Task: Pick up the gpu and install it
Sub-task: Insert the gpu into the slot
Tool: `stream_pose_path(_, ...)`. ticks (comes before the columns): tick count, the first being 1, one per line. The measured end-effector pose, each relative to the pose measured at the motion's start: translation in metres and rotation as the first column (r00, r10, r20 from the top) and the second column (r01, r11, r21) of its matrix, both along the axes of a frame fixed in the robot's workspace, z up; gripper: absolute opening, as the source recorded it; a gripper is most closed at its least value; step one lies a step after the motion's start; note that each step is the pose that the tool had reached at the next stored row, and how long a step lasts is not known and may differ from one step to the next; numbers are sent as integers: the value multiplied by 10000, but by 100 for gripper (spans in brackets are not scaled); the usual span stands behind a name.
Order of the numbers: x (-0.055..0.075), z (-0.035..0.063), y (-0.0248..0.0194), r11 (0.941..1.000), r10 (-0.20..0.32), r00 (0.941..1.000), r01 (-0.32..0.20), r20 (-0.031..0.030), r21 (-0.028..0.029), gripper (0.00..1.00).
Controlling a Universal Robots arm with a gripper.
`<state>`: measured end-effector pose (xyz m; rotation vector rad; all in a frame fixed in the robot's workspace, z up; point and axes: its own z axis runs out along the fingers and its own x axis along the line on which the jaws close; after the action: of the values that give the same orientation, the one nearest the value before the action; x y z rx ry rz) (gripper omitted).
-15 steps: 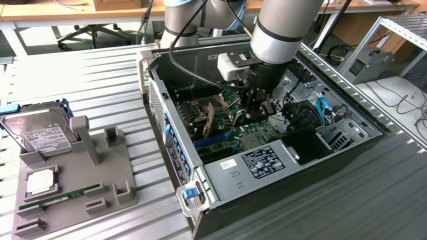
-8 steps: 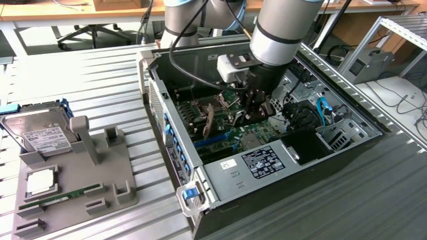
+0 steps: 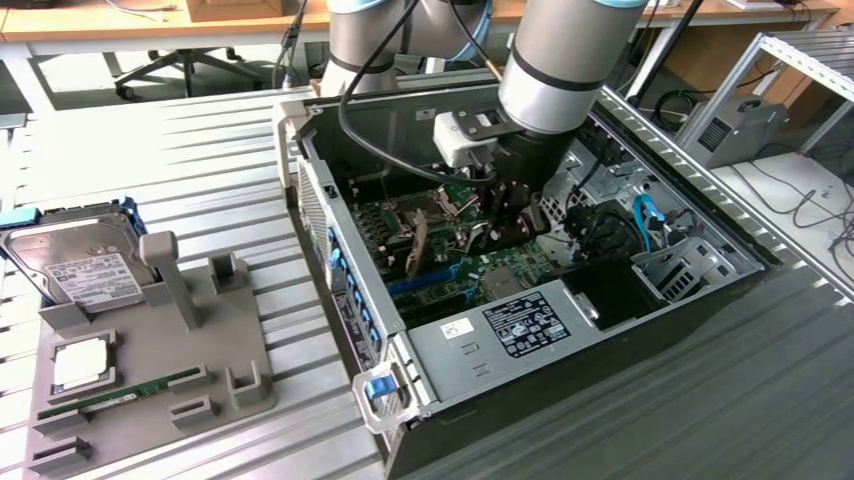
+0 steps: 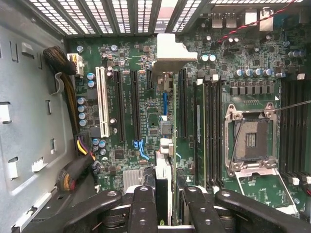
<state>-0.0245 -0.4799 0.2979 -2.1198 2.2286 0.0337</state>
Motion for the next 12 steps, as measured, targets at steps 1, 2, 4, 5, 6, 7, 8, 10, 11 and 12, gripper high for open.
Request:
stream_pose_path(1, 0, -2, 0, 10000, 0, 10000, 0, 0, -1, 27)
stream_pose_path(2, -1, -5, 0, 10000, 0, 10000, 0, 0, 0, 27)
stream_pose_path(4, -3, -9, 0, 10000, -1, 10000, 1, 0, 0, 27)
stream_pose_path(5, -6, -11, 0, 10000, -1, 10000, 1, 0, -1, 27)
stream_pose_path(6, -8, -13, 0, 10000, -1, 10000, 1, 1, 1, 27)
stream_pose_path(7, -11, -15, 0, 10000, 0, 10000, 0, 0, 0, 27)
stream_pose_path(8, -13, -17, 0, 10000, 0, 10000, 0, 0, 0, 27)
stream_pose_path(10, -19, -20, 0, 10000, 0, 10000, 0, 0, 0, 27)
stream_pose_path(11, -24, -21, 0, 10000, 0, 10000, 0, 0, -1, 27)
stream_pose_path(12, -30, -23, 0, 10000, -1, 10000, 1, 0, 1, 27)
